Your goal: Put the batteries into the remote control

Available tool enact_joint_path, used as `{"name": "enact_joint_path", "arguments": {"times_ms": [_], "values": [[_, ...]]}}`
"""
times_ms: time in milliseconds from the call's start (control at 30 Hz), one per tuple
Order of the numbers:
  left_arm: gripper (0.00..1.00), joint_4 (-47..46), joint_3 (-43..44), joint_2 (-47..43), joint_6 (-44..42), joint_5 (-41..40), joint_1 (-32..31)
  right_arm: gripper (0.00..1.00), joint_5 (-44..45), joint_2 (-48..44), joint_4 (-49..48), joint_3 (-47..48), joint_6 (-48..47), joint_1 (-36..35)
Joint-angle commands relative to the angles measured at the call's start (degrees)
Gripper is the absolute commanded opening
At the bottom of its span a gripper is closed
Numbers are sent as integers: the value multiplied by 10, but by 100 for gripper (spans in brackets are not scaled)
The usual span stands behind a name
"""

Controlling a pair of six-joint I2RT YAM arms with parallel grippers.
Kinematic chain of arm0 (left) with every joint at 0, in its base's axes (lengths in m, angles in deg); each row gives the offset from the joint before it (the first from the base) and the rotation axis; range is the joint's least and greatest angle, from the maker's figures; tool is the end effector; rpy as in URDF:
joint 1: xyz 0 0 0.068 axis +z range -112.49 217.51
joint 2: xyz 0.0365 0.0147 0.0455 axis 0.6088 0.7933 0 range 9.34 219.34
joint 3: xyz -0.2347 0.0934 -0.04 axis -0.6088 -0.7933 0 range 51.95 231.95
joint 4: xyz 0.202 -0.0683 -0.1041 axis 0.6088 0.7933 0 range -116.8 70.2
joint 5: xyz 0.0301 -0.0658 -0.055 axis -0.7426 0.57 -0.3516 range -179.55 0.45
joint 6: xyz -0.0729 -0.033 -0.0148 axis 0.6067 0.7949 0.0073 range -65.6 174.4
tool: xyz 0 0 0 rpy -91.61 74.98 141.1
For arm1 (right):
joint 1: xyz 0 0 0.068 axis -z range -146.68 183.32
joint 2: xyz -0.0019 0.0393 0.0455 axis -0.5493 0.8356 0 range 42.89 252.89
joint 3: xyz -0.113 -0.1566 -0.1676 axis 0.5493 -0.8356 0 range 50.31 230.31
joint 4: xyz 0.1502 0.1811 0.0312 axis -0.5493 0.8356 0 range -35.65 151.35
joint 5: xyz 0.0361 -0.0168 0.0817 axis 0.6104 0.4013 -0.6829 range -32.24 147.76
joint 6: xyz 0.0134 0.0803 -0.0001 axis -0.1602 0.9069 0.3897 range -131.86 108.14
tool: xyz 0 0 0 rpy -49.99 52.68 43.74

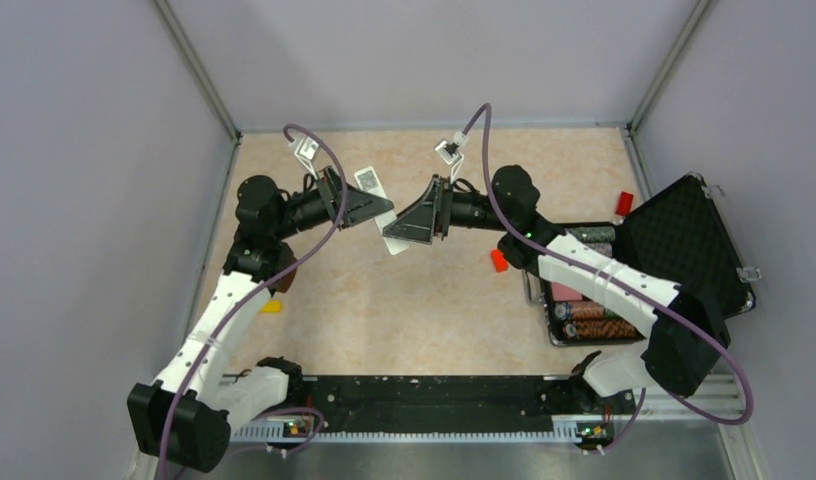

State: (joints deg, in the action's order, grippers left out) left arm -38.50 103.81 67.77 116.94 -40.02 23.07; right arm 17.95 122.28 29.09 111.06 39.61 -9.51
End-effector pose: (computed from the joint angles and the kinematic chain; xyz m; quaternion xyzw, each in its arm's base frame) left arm 0.2140 -0.1105 0.3686 0.0326 0.6856 -0.6383 0.3486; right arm 0.2104 0.2567 0.3572 -0.2064 0.6428 0.6687 0.3115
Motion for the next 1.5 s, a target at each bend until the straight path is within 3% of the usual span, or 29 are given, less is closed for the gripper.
{"name": "enact_joint_path", "arguments": {"times_ms": [0,367,433,500,533,567,600,767,833,933,1133,1300,1467], "values": [[0,-27,36,-1,-27,64,2,69,-69,9,7,22,-44,4],[0,-35,36,16,-29,95,2,27,-82,38,-19,15,-17,4],[19,-22,39,15,-41,89,2,18,-69,39,-17,12,-13,4],[51,3,43,11,-63,75,2,13,-49,38,-13,6,-11,4],[63,29,48,7,-84,61,2,11,-32,35,-7,0,-11,5],[92,64,55,4,-108,41,2,9,-14,33,2,-4,-12,6],[98,114,64,1,-140,13,3,8,4,30,14,-11,-14,9],[99,362,103,-15,-251,-278,4,6,141,13,178,-24,-91,20],[99,426,99,-32,-255,-421,4,6,227,15,272,-19,-138,20],[99,463,79,-58,-257,-549,5,5,365,30,379,-16,-190,19],[99,453,62,-97,-267,-568,5,5,585,77,513,2,-244,17],[99,458,70,-96,-276,-581,5,5,706,144,608,48,-263,4],[99,461,75,-88,-282,-588,5,5,772,205,653,81,-266,-15]]}}
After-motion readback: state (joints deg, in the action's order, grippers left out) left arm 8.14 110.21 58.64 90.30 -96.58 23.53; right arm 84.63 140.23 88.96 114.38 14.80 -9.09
